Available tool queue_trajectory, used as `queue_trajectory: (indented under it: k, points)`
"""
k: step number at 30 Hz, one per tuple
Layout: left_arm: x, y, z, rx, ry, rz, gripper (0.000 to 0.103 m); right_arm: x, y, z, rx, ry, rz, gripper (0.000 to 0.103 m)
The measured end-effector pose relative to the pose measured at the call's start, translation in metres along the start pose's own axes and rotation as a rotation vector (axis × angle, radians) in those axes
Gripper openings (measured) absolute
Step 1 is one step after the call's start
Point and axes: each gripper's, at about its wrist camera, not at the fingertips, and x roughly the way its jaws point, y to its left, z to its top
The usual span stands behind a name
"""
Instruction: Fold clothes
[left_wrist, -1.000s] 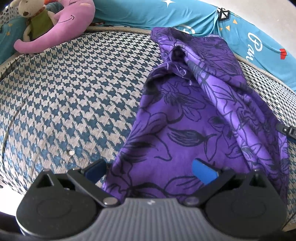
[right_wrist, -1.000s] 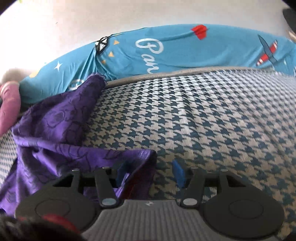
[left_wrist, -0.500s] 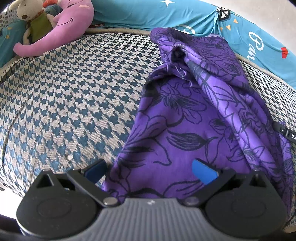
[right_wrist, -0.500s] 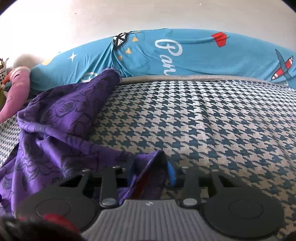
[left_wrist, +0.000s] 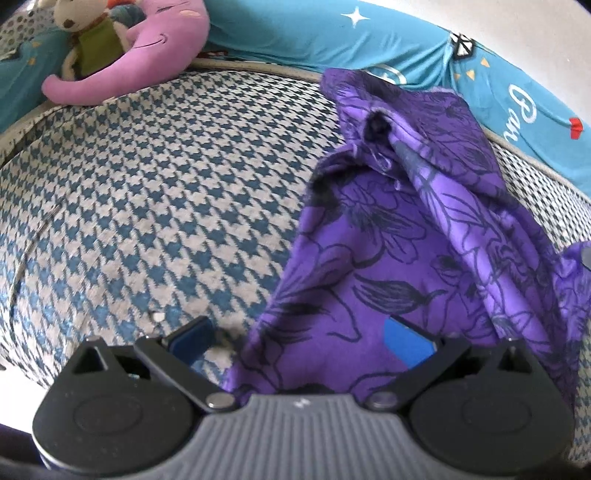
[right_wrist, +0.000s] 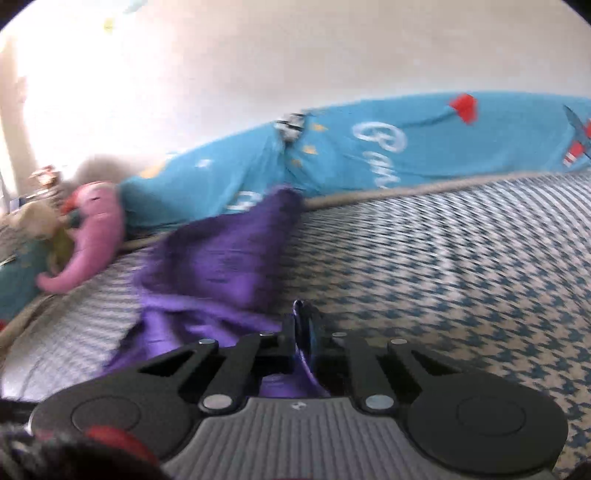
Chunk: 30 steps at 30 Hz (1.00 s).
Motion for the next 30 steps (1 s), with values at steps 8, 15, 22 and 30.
queue_trajectory:
  k: [8, 15, 22, 30]
  points:
    - [-0.009, 0.018, -0.001, -0.078, -0.007, 0.005, 0.103, -0.029, 0.066, -0.008, -0.081, -0.019, 0.166, 0.009]
    - [-0.019, 0.042, 0.004, -0.14, -0.03, -0.013, 0.103, -0.038, 0.122, -0.029, -0.156, 0.013, 0.281, 0.006]
    - [-0.031, 0.069, 0.006, -0.208, -0.065, -0.002, 0.103, -0.038, 0.153, -0.051, -0.255, 0.026, 0.271, 0.006]
    - [-0.028, 0.071, 0.006, -0.206, -0.047, -0.017, 0.103, -0.033, 0.149, -0.054, -0.34, -0.02, 0.061, 0.039]
